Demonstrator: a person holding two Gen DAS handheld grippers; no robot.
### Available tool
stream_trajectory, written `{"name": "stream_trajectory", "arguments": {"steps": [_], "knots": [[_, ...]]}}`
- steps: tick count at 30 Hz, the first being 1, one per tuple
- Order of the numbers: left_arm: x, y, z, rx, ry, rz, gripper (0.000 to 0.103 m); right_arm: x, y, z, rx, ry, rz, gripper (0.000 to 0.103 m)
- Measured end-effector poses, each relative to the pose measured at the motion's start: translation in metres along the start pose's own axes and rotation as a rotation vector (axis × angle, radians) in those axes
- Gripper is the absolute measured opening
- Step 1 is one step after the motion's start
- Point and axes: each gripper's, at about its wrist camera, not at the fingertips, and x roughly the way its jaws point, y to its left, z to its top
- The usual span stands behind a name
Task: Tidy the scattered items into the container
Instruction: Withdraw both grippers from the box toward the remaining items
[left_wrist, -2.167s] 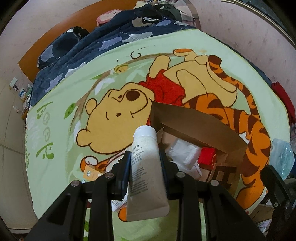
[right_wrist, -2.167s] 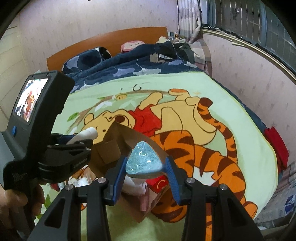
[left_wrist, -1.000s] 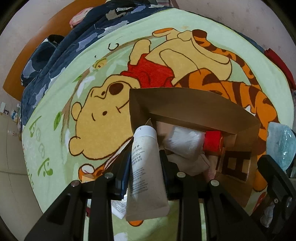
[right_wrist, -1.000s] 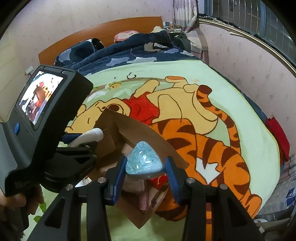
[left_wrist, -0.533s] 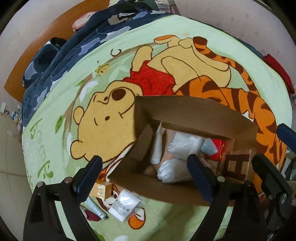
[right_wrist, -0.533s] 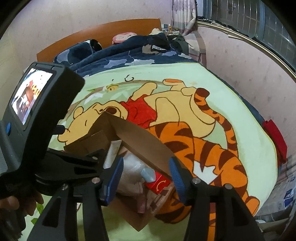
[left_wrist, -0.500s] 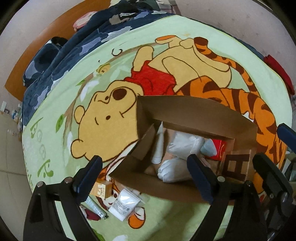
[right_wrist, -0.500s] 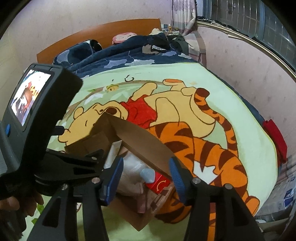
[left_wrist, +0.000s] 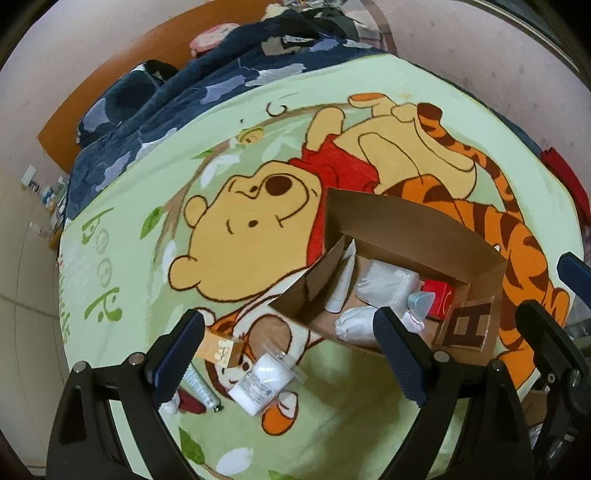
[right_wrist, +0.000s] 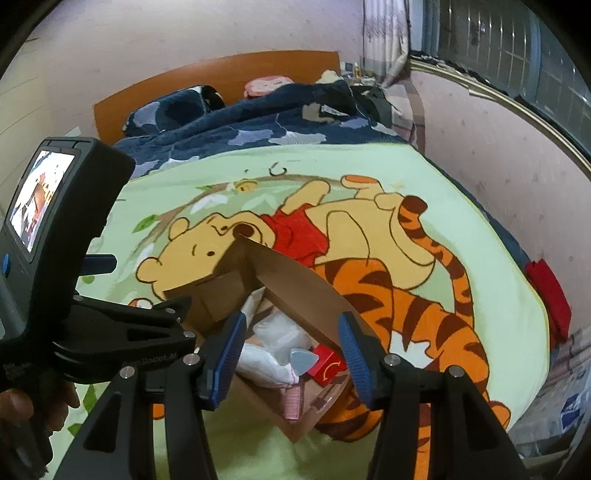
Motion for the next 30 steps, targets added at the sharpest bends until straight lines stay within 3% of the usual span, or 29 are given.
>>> {"name": "stream_trajectory", "arguments": {"steps": [18,30], "knots": [[-0.077,0.024,-0.056,-0.107,-0.091,0.018,0.094,-0.073,0.033,-0.026,-0.100,-0.078,0.032,0.053],[-0.101,0.061,-0.128,-0.216,-0.072,0.040,0.094,-0.099,0.087,-0.049,-0.186,-0.097,0.104,0.053]]}}
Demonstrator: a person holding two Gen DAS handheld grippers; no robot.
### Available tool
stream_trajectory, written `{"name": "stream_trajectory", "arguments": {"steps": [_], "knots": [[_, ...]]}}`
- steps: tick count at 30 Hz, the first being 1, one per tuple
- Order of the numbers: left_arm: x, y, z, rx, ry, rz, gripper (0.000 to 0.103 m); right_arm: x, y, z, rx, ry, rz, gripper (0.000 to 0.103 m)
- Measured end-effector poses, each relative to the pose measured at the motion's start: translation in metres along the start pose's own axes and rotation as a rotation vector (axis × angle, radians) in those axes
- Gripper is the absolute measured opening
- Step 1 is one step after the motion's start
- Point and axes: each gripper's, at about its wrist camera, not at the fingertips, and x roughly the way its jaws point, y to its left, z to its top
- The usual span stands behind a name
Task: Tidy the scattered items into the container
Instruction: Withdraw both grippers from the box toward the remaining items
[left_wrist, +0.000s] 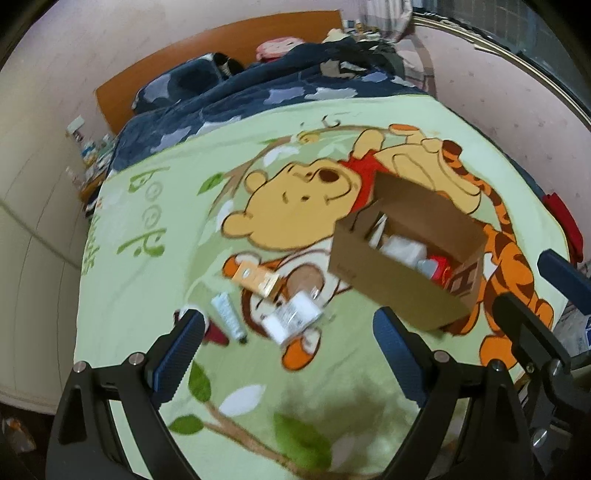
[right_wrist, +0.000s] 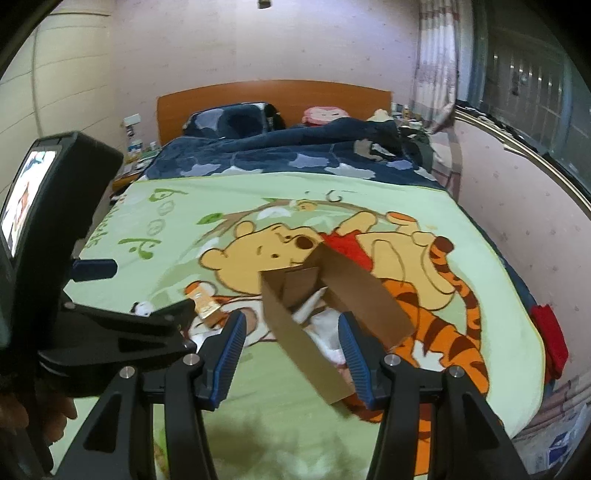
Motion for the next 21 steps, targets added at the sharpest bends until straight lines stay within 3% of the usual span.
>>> {"name": "stream_trajectory", "arguments": {"steps": [13,21], "knots": [[0.006,0.079,-0.064,-0.217,0.078,0.054,0.094,-0.001,0.071,-0.016,-0.128,0.028,0.112,0.053],[0.018,0.092,-0.076,-0.278,0.112,0.072,0.094,0.009,0.083,-0.017,-0.169,0.039,0.141,0.053]]}}
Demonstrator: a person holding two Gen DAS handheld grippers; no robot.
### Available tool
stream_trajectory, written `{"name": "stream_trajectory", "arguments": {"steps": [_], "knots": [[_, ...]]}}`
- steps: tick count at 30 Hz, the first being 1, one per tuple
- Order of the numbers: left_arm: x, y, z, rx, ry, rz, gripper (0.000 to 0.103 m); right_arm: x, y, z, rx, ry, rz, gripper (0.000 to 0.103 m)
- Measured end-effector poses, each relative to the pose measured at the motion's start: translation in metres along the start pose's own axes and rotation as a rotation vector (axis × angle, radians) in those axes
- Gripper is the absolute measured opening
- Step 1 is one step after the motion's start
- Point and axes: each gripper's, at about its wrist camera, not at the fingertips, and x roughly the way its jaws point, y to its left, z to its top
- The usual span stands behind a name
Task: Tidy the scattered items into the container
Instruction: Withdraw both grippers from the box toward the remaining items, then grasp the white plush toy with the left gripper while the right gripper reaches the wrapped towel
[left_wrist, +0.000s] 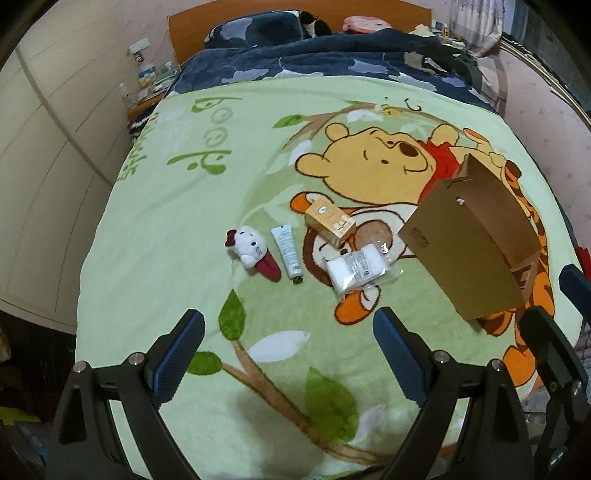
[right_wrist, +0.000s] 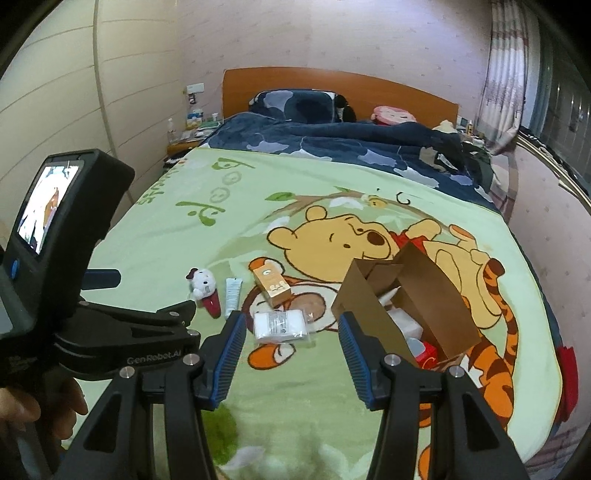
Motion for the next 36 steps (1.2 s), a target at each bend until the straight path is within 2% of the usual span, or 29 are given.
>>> {"name": "stream_trajectory", "arguments": {"steps": [9,15,23,27,32,36], "knots": [[0.022,0.002,-0.009,-0.034,0.044,0.014,0.094,0.023,0.000,-0.007,-0.025,0.033,0.013,0.053],[0.054,0.017,-0.018,-0.087,0.095,0.041,0.094,0.056,0.009,-0.019,-0.091,0.039,0.018,0.054],[0.127,0.047,-0.023,-0.166,0.157,0.078,0.094,0.129,0.025,-0.042,-0.146,0.109,0.060,0.054],[0.168,0.057,-0.010,-0.183,0.141,0.087,0.094,0.154,0.029,-0.053,-0.121,0.135,0.068,0.054],[0.231,0.065,0.015,-0.257,0.161,0.054,0.094,0.181,0.037,-0.071,-0.110,0.170,0.073,0.054],[0.263,0.073,0.030,-0.344,0.152,0.047,0.094,0.195,0.038,-0.079,-0.113,0.182,0.069,0.054]]}}
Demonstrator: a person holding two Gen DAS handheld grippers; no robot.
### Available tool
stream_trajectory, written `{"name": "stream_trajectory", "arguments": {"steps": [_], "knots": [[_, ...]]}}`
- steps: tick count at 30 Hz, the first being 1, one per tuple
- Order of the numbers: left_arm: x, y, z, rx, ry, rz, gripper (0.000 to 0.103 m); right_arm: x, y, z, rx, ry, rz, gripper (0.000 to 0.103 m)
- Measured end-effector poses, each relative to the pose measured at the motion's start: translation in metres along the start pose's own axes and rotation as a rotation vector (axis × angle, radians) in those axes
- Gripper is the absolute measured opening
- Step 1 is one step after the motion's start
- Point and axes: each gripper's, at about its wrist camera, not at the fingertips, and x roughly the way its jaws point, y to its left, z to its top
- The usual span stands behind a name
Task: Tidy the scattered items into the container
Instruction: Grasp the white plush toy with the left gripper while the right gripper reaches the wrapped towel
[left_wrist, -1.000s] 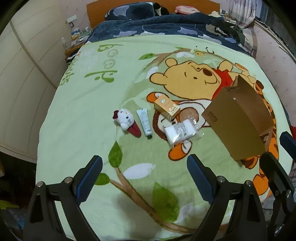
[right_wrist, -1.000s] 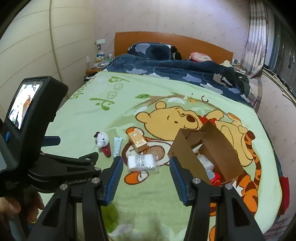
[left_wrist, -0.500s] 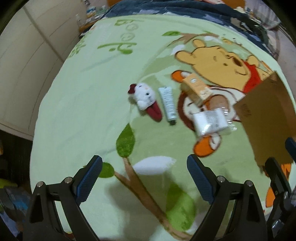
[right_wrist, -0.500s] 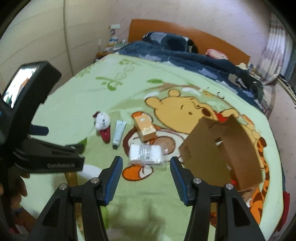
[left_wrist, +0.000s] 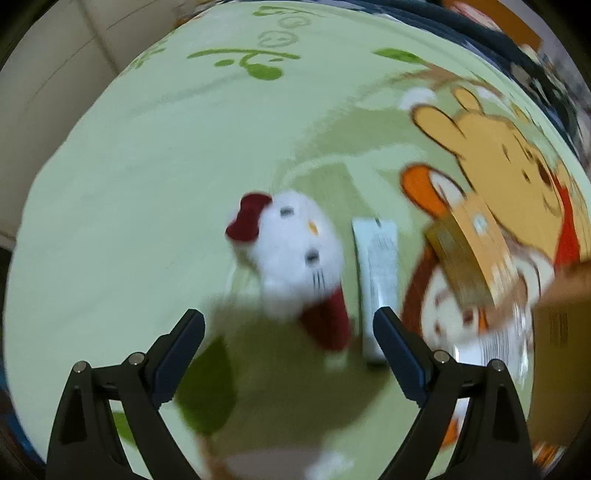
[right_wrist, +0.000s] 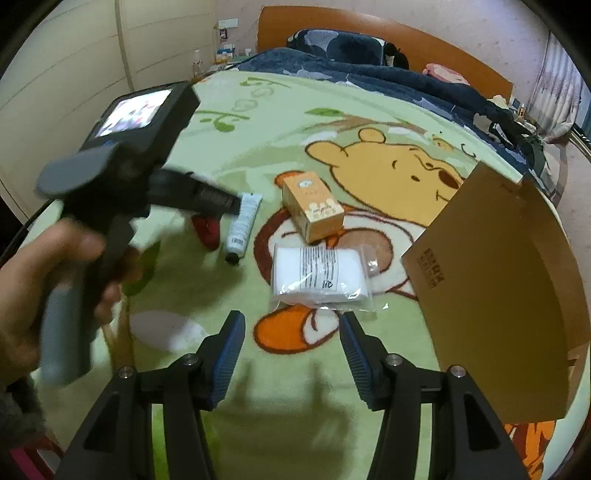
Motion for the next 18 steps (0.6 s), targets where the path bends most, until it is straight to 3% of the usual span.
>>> {"name": "stream_trajectory", "arguments": {"steps": [5,8,10,11,12,14,18], "knots": [[0.041,0.010,0.017,-0.122,0.054,0.001,0.092,0.018,-0.008,-0.003,0.001,0.016,-0.018,0.054],[0.055,0.019,0.018,-0.159,0.066,-0.002,0.079,0.029,-0.013,0.001,-0.023,0.011,-0.029,0.054],[0.052,0.019,0.017,-0.135,0.047,-0.012,0.064,0.037,-0.017,0.006,-0.041,0.008,-0.029,0.054],[0.049,0.017,0.016,-0.105,0.037,-0.014,0.046,0.043,-0.020,0.010,-0.053,0.010,-0.032,0.054],[0.046,0.015,0.015,-0.069,0.031,-0.017,0.040,0.049,-0.022,0.013,-0.067,0.013,-0.028,0.054],[0.039,0.010,0.010,-0.001,0.023,0.012,0.037,0.062,-0.024,0.021,-0.117,0.028,-0.014,0.054],[0.034,0.016,0.000,0.033,0.032,0.044,0.037,0.084,-0.027,0.030,-0.194,0.066,0.035,0.054]]}}
